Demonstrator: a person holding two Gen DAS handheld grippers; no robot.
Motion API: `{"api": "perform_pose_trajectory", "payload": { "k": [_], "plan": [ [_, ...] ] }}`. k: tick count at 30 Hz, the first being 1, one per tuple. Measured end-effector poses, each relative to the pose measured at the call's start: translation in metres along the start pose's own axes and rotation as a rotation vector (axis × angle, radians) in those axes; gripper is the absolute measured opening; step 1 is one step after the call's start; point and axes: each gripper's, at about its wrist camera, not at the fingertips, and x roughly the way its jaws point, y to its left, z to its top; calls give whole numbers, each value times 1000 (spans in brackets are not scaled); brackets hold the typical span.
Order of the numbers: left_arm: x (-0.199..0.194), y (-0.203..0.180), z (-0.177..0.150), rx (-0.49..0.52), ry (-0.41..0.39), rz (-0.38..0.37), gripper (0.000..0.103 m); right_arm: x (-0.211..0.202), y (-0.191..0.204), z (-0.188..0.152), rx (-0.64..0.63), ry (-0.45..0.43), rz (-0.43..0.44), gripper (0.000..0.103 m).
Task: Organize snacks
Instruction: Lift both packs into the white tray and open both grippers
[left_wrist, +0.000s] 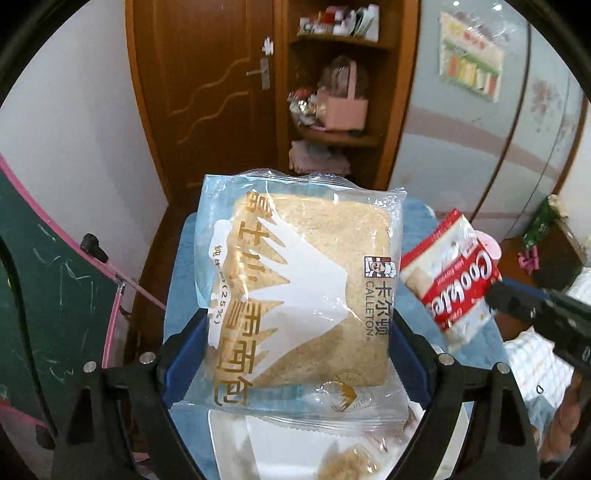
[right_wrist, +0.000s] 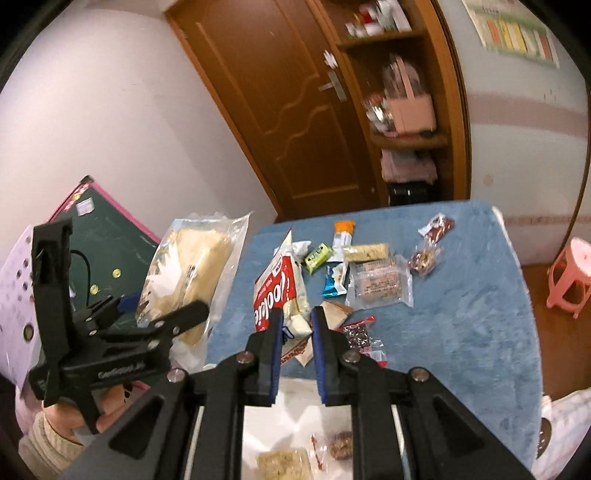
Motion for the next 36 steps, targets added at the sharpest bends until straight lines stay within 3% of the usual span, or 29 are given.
{"api": "perform_pose_trajectory", "payload": {
  "k": [6, 15, 19, 29, 32, 36],
  "plan": [
    [-44, 3, -58, -21, -21, -11, 90, -39, 21, -39, -69, -68, -51, 15],
    [-44, -4, -128, -17, -12, 39, 91, -41, 28, -93, -91, -13, -95, 15],
    [-35, -10, -142, 2, 13, 94, 91, -31, 27, -105, -110, 16, -149, 15],
    [-15, -15, -160, -20, 101, 81, 92, 5, 23, -136, -117, 159, -179, 16],
    [-11, -15, -162, -36, 124, 72, 92, 11, 23, -142, -120, 189, -193, 21],
    [0, -10, -165, -68, 176, 18, 93, 6, 26, -140, -128, 161, -239, 58]
  ]
}}
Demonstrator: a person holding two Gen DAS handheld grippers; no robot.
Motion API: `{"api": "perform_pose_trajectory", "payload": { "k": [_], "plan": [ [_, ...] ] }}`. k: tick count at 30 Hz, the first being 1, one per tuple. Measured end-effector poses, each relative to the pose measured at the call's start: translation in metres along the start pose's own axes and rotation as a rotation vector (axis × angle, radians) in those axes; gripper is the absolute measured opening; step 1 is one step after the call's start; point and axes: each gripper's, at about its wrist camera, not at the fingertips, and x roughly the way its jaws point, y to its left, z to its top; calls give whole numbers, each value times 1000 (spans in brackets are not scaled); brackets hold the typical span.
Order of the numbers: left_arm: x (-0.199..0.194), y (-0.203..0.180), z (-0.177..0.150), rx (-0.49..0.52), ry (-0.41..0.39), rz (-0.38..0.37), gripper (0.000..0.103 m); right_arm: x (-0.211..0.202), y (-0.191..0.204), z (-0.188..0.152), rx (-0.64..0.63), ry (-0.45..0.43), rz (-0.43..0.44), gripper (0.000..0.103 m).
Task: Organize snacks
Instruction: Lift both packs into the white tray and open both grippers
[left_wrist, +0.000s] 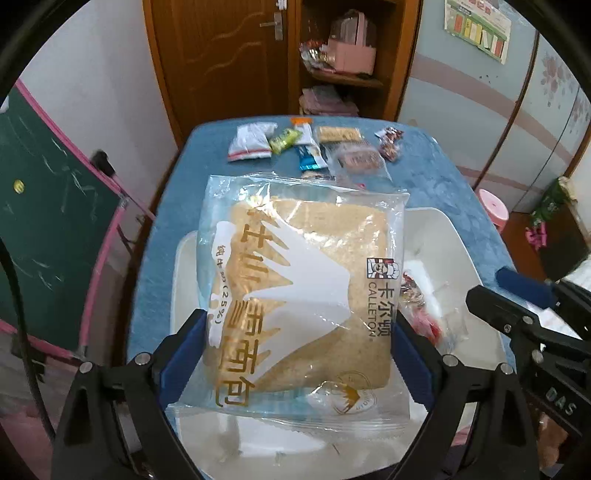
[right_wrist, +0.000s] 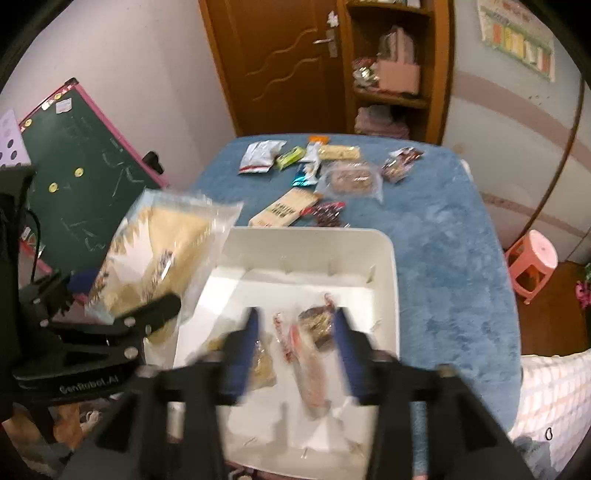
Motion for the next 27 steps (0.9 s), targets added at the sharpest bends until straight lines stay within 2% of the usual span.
{"api": "perform_pose_trajectory", "payload": {
  "k": [1, 3, 4, 10, 27],
  "plan": [
    [3, 1, -1, -6, 13, -13, 93, -1, 0, 1, 0, -13, -8, 62],
    [6, 0, -3, -10, 28, -26, 96, -5, -1, 2, -3, -37, -20, 63],
    [6, -1, -3, -9, 23, -31, 103, -5, -1, 2, -4, -40, -22, 63],
    [-9, -5, 0, 9, -69, 16, 103, -6, -5, 3, 15, -45, -14, 63],
    [-10, 4, 10, -18, -65, 5, 103, -7, -5, 3, 22, -54, -20, 63]
  ]
}}
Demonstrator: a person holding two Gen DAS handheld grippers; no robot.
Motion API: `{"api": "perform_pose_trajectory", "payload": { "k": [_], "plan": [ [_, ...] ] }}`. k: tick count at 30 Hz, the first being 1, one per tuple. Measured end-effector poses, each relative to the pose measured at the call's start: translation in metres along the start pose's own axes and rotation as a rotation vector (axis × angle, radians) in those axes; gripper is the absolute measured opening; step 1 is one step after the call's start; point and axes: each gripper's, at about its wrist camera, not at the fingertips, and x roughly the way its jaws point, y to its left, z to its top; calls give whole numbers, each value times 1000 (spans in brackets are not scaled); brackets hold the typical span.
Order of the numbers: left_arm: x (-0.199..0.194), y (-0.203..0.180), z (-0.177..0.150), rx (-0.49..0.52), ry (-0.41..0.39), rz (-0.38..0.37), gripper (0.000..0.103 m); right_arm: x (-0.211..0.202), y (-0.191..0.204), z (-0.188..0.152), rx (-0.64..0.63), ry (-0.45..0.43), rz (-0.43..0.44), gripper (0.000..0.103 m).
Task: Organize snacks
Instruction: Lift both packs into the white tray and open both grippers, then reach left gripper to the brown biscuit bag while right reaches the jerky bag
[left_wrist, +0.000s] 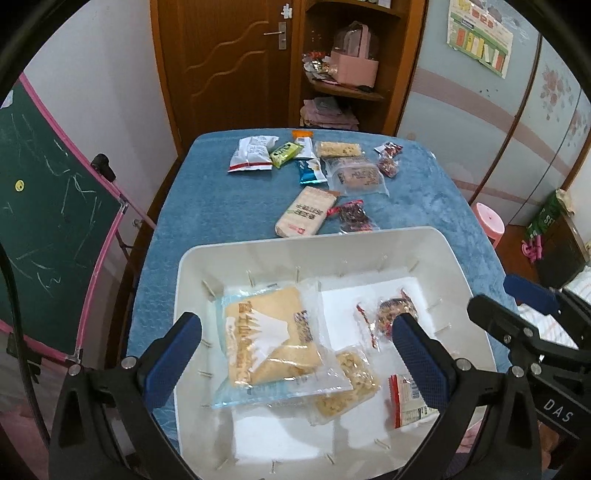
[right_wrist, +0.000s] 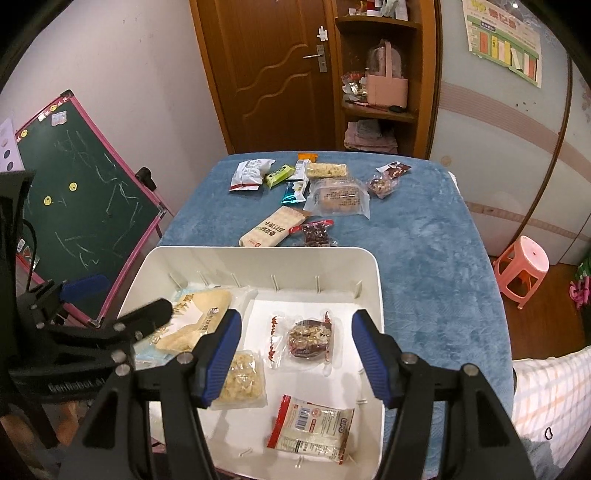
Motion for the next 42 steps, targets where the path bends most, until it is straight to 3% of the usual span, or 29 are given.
{"api": "perform_pose_trajectory", "payload": {
  "k": [7, 17, 26, 32, 35, 42],
  "plan": [
    [-19, 27, 24, -78, -61, 0, 103, 6, -3, 0, 8, 11, 4, 63],
    [-29, 25, 60, -7, -122, 36, 103, 14, -11, 20, 4, 18, -5, 63],
    [-46, 13, 135, 65, -208, 7, 103, -1, -29, 108, -3, -81, -34, 63],
    [-37, 5, 187, 105, -256, 51, 103, -1, -42, 169, 27, -134, -46, 63],
    [-12, 5, 205, 98, -213, 56, 103, 17, -46, 190, 37, -113, -47, 63],
    [90, 3, 206, 132, 12, 57, 103, 118, -58, 194, 53, 107, -45, 63]
  ]
}}
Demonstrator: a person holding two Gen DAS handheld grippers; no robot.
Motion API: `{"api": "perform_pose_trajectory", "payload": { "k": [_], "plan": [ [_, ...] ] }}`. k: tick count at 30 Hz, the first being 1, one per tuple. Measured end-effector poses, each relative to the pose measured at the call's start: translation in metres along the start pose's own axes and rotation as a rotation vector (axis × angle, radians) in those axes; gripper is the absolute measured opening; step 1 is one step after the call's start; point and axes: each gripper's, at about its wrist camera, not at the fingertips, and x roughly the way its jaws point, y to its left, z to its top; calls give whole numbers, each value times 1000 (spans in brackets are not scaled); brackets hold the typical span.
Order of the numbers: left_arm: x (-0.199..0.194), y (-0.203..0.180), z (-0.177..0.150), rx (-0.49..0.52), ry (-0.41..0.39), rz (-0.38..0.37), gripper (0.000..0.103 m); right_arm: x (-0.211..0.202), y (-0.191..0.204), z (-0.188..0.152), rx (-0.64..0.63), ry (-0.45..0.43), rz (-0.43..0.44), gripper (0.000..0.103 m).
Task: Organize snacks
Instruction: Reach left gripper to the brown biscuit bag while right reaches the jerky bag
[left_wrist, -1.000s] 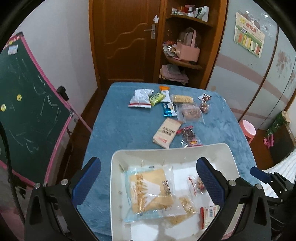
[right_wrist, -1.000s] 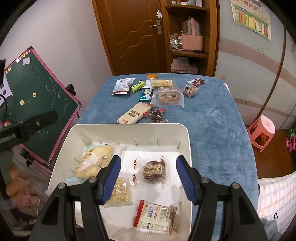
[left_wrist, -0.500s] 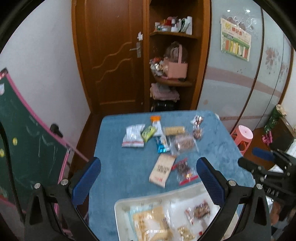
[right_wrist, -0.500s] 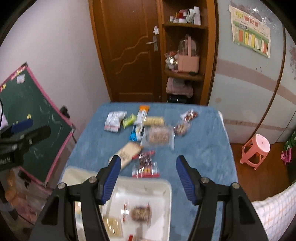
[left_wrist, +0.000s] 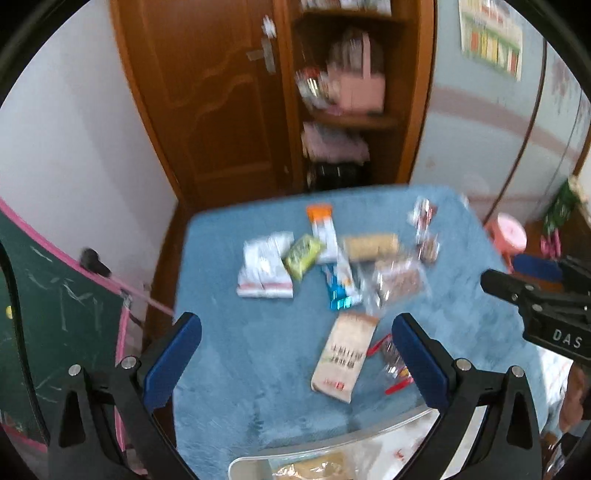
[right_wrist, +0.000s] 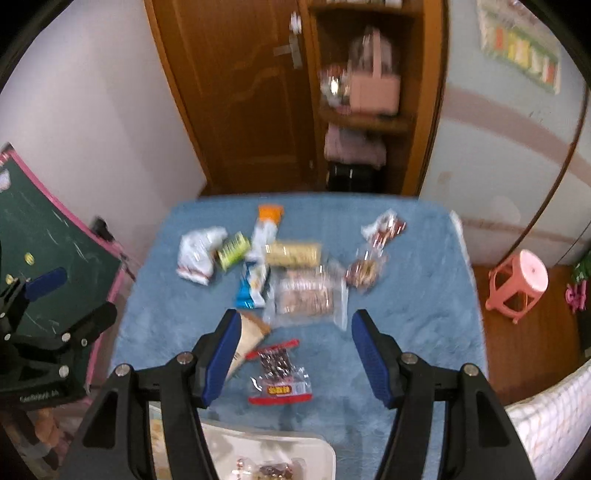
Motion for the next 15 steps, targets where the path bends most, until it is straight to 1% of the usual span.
{"api": "perform_pose_trajectory", "payload": {
  "k": [2, 4, 7, 9, 12, 15],
  "plan": [
    [31, -5, -8, 28, 69, -11, 103, 33, -2, -6, 5, 70, -14, 63],
    [62, -10, -21, 56, 150, -36, 103, 60, -5, -12, 20, 143, 10, 63],
    [103, -13, -37, 65, 255, -66, 103, 99, -7, -22, 49, 246, 40, 63],
    [123, -16, -45, 66, 306, -76, 103, 120, -6, -29, 52, 299, 42, 63],
    [146, -18, -54, 47, 363, -100, 103, 141, -2, -39, 53, 355, 51, 63],
    [165, -21, -60, 39, 410, -102, 103, 161, 1, -45, 81, 413, 88, 63]
  ]
}}
